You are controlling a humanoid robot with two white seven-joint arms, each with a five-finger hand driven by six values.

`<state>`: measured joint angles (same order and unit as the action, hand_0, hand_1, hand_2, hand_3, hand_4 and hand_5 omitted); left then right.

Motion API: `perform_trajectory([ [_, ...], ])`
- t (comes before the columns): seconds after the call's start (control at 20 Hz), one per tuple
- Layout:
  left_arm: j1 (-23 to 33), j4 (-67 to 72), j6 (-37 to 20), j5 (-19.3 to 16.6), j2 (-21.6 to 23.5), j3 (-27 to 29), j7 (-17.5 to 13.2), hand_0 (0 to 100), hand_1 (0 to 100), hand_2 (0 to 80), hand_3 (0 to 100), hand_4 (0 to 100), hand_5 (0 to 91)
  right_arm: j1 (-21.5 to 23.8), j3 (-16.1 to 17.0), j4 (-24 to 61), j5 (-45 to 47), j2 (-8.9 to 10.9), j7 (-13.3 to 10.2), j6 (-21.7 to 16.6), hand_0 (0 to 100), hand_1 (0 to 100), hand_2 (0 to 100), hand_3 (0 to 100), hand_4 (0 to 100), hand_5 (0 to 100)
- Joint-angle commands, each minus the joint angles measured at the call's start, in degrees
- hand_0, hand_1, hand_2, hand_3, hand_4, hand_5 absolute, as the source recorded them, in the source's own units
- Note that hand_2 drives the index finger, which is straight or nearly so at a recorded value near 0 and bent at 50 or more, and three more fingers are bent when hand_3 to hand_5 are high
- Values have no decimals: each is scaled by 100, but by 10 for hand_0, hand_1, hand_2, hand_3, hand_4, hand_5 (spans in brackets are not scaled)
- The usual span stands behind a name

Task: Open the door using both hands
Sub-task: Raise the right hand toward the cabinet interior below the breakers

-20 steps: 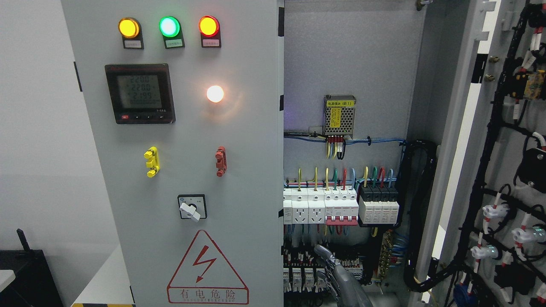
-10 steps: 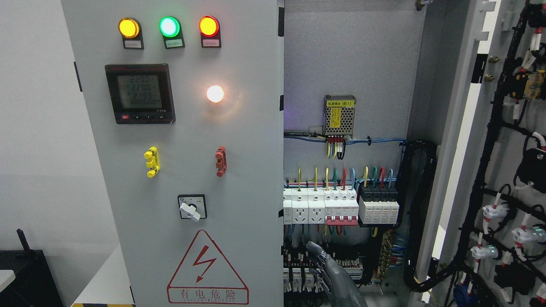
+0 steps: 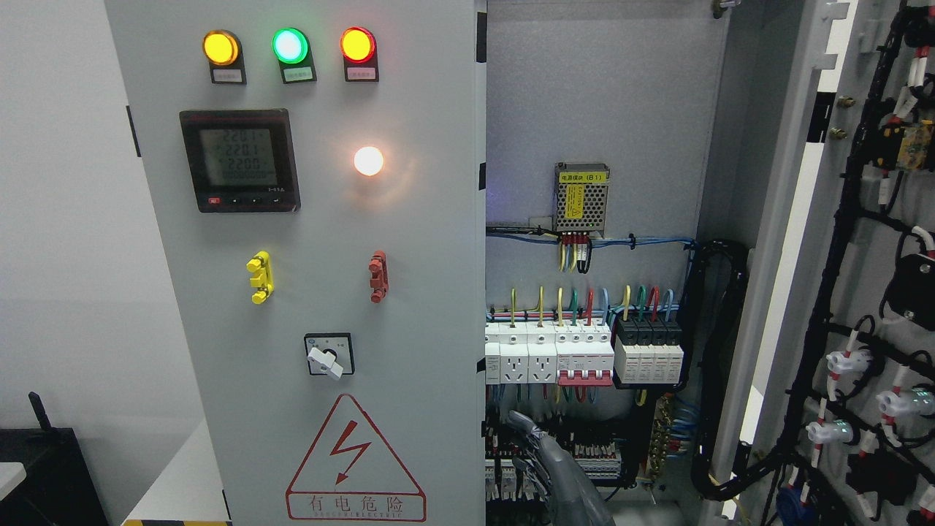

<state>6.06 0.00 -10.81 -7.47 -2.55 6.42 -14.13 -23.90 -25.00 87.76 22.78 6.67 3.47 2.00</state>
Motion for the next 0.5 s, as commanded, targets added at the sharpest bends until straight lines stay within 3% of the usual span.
perform_trajectory([
  [0.0, 0, -79, 0, 0, 0, 0, -2, 0, 0, 0, 0, 31, 0, -255, -259, -250, 122, 1, -22, 11, 107, 0, 0, 0, 0, 0],
  [0.45, 0, -79, 0, 0, 0, 0, -2, 0, 0, 0, 0, 31, 0, -413, -383, -356, 192, 1, -22, 20, 106, 0, 0, 0, 0, 0],
])
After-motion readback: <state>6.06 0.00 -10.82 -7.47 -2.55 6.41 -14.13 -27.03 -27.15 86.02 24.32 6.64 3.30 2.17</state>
